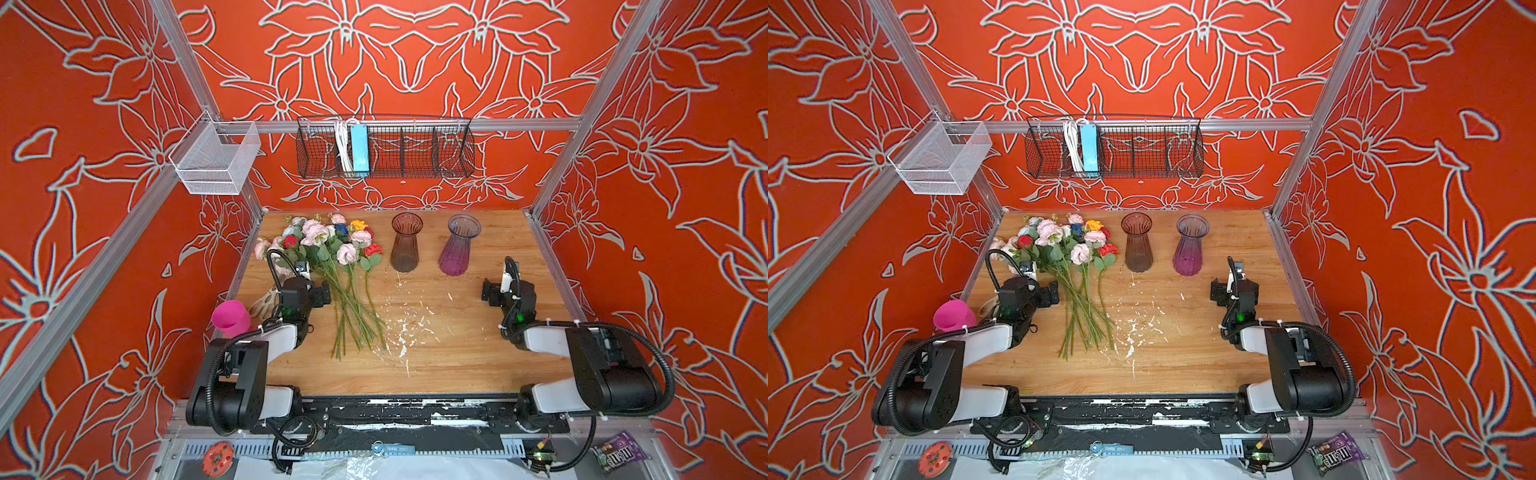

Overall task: Arrange the flowers into the vase
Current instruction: 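Raise both arms from rest, left toward the rose pile, right toward the purple vase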

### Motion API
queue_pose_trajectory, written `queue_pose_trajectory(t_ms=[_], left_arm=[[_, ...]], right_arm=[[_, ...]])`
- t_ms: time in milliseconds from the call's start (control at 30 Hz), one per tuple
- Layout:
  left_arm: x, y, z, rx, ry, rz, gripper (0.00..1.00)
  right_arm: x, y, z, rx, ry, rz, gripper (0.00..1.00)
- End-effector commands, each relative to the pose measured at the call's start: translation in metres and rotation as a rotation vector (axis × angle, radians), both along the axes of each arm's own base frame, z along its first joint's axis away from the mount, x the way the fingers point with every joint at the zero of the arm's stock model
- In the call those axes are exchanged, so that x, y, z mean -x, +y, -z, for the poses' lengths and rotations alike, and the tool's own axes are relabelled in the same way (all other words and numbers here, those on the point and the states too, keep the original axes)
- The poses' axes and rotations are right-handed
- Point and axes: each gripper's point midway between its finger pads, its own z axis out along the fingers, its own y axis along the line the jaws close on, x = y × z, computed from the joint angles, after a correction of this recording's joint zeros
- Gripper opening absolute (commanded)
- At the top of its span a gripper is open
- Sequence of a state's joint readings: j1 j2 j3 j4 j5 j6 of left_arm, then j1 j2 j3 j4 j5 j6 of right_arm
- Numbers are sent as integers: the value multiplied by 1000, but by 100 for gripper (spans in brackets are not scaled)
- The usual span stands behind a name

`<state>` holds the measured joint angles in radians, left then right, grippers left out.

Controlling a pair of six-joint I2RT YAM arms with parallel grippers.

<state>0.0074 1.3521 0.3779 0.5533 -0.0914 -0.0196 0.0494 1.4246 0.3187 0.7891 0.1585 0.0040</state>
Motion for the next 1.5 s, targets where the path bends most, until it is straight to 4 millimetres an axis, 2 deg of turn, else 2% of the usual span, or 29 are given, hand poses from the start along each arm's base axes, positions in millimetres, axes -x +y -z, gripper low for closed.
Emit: queue_pose_trajectory(t_ms=[0,900,1033,1067,1133,1233,1300,1333,1400,1467], left_arm=[[-2,0,-1,6,-1,5,97],[-2,0,-1,7,1,6,97],[-2,4,-7,3,-11,-26,97],[-2,4,-12,-1,6,-23,97],[-3,0,-43,-12,32,-9,97],[4,-13,-104,11,-31,32,97],[19,-17,-145,35,-102,14,97],[26,-16,-159,64,-130,-7,97],[42,-15,-188,187,-181,-66,97],[61,-10,-204,426,-184,-202,97]], right_arm=[[-2,-1,-7,4,-17,6,97],[-2,0,-7,1,-22,4,98],[-2,0,-6,1,-19,4,98],[-1,0,-9,6,-29,2,98],[-6,-8,-27,52,-14,88,98],[-5,-20,-59,71,104,182,97],[-4,-19,-86,39,118,198,98],[0,-20,-97,-2,129,227,98],[11,-21,-122,-125,160,303,98],[12,-2,-145,-231,160,226,97]])
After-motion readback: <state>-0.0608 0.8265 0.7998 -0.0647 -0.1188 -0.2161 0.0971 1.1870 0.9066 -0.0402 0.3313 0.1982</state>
